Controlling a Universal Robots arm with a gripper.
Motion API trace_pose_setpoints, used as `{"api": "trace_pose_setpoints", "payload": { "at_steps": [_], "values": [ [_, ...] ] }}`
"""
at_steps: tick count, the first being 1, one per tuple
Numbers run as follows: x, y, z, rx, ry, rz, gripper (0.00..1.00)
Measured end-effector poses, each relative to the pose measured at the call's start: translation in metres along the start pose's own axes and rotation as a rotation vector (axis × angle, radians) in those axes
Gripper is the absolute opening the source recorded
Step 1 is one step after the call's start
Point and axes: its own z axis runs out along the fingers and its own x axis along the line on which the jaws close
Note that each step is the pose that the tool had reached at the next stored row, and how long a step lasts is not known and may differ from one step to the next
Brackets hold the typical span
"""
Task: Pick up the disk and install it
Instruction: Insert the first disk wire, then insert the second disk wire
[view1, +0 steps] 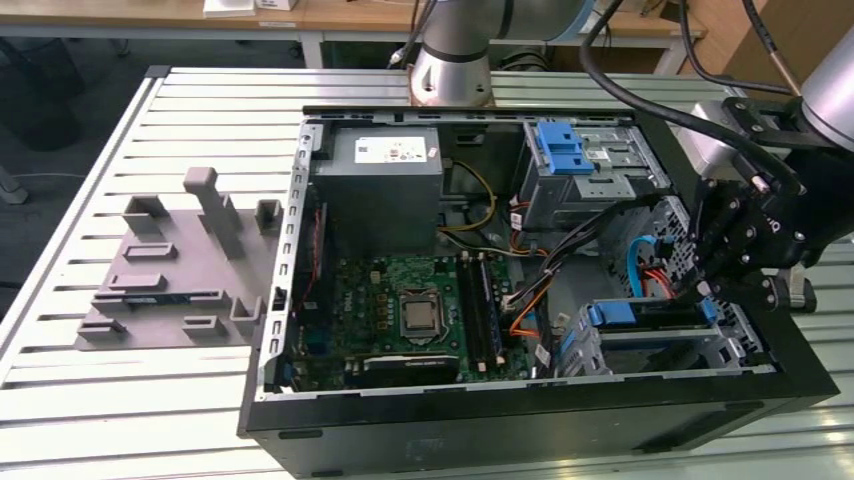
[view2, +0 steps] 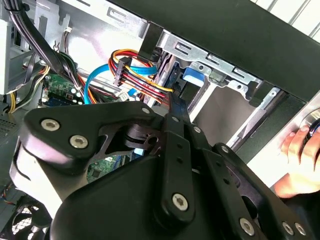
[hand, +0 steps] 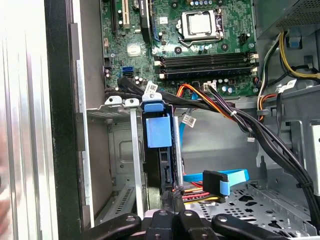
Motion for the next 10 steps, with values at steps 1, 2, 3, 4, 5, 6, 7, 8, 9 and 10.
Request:
{"api": "trace_pose_setpoints", "payload": {
  "at_steps": [1, 2, 3, 4, 5, 6, 7, 8, 9, 10],
  "values": [
    [0.0000, 0.0000, 0.0000, 0.0000, 0.0000, 0.000, 0.11],
    [0.0000, 0.0000, 0.0000, 0.0000, 0.0000, 0.000, 0.11],
    [0.0000, 0.0000, 0.0000, 0.0000, 0.0001, 0.000, 0.11],
    [0.0000, 0.0000, 0.0000, -0.0001, 0.0000, 0.000, 0.11],
    [0.0000, 0.0000, 0.0000, -0.0001, 0.0000, 0.000, 0.11],
    [0.0000, 0.0000, 0.0000, -0.0001, 0.0000, 0.000, 0.11],
    [0.0000, 0.0000, 0.0000, -0.0002, 0.0000, 0.000, 0.11],
    [0.0000, 0.0000, 0.0000, -0.0002, 0.0000, 0.000, 0.11],
    [0.0000, 0.0000, 0.0000, -0.0002, 0.0000, 0.000, 0.11],
    [0.0000, 0.0000, 0.0000, -0.0002, 0.0000, 0.000, 0.11]
  ]
}}
